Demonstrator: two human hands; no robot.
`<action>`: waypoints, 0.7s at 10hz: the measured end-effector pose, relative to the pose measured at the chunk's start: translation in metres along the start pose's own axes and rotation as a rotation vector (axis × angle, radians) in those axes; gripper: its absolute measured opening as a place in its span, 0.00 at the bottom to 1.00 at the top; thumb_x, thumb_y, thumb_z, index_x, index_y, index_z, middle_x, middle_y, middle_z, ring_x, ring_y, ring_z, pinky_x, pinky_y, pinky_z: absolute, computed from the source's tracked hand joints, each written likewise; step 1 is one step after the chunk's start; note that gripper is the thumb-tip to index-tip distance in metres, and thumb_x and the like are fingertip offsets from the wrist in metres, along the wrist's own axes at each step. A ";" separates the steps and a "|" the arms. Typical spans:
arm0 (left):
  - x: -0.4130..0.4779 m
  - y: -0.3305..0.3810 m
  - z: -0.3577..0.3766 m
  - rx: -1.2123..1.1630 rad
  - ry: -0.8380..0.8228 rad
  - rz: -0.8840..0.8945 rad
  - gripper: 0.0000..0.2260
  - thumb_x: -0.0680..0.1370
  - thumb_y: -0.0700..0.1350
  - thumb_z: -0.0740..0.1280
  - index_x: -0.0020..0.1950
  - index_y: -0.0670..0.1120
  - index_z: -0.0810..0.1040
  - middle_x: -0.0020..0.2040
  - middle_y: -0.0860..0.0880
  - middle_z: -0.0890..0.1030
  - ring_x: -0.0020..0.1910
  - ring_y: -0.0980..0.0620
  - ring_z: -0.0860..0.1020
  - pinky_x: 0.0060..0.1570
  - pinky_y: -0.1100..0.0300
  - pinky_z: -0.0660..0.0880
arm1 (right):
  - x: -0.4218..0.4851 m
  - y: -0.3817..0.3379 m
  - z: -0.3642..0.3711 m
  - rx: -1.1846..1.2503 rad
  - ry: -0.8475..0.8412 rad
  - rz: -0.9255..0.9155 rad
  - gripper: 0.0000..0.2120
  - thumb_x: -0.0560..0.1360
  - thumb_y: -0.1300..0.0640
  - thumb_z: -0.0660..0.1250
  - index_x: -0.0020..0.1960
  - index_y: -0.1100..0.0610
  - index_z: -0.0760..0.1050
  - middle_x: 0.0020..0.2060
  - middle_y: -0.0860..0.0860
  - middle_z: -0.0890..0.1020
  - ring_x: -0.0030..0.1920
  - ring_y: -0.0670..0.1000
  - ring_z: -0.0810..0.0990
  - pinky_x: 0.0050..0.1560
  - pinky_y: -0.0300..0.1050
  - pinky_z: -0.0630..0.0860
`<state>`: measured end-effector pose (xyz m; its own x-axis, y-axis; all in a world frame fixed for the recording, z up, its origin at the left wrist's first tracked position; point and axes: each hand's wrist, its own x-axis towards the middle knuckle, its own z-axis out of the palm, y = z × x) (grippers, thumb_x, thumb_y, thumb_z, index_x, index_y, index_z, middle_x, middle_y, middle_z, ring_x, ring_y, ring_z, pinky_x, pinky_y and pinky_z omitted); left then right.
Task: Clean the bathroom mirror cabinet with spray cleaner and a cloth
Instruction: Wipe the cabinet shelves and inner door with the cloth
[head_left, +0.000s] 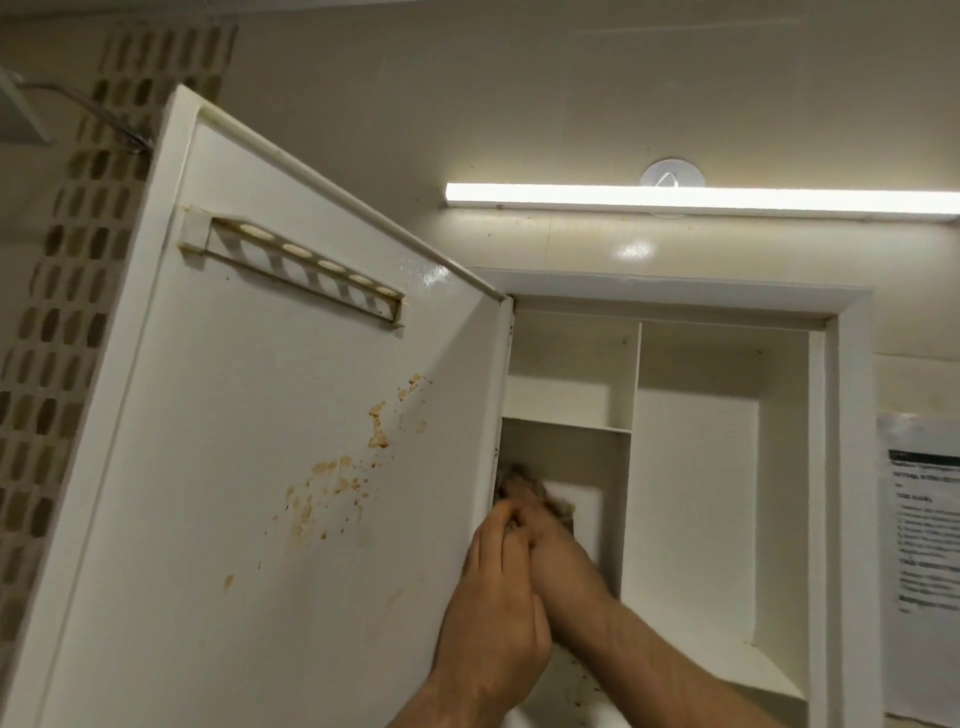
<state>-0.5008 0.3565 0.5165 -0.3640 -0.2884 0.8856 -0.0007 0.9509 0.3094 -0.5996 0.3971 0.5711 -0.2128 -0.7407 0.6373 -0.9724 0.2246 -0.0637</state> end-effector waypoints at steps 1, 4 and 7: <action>0.005 0.000 0.004 -0.022 -0.018 -0.022 0.34 0.76 0.54 0.47 0.82 0.45 0.60 0.82 0.53 0.57 0.81 0.50 0.61 0.77 0.57 0.63 | -0.004 0.020 0.003 -0.419 -0.201 -0.240 0.28 0.86 0.54 0.56 0.83 0.56 0.55 0.83 0.53 0.57 0.83 0.52 0.55 0.82 0.45 0.48; 0.000 -0.006 0.019 -0.108 -0.011 0.000 0.30 0.81 0.61 0.47 0.82 0.51 0.59 0.78 0.72 0.37 0.81 0.65 0.47 0.80 0.56 0.58 | 0.018 0.007 -0.017 -0.448 -0.060 0.039 0.33 0.86 0.52 0.54 0.84 0.55 0.40 0.84 0.53 0.44 0.83 0.59 0.43 0.82 0.55 0.42; -0.008 -0.005 0.029 -0.206 0.088 0.008 0.28 0.83 0.67 0.46 0.78 0.54 0.62 0.83 0.63 0.49 0.81 0.62 0.54 0.77 0.52 0.66 | 0.016 0.003 -0.031 -0.699 -0.136 0.071 0.36 0.85 0.51 0.58 0.84 0.57 0.41 0.84 0.58 0.44 0.83 0.63 0.44 0.81 0.63 0.54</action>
<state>-0.5244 0.3578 0.4977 -0.2809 -0.2985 0.9121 0.1950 0.9128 0.3588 -0.6035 0.4055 0.6049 -0.3279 -0.7711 0.5458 -0.6762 0.5950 0.4344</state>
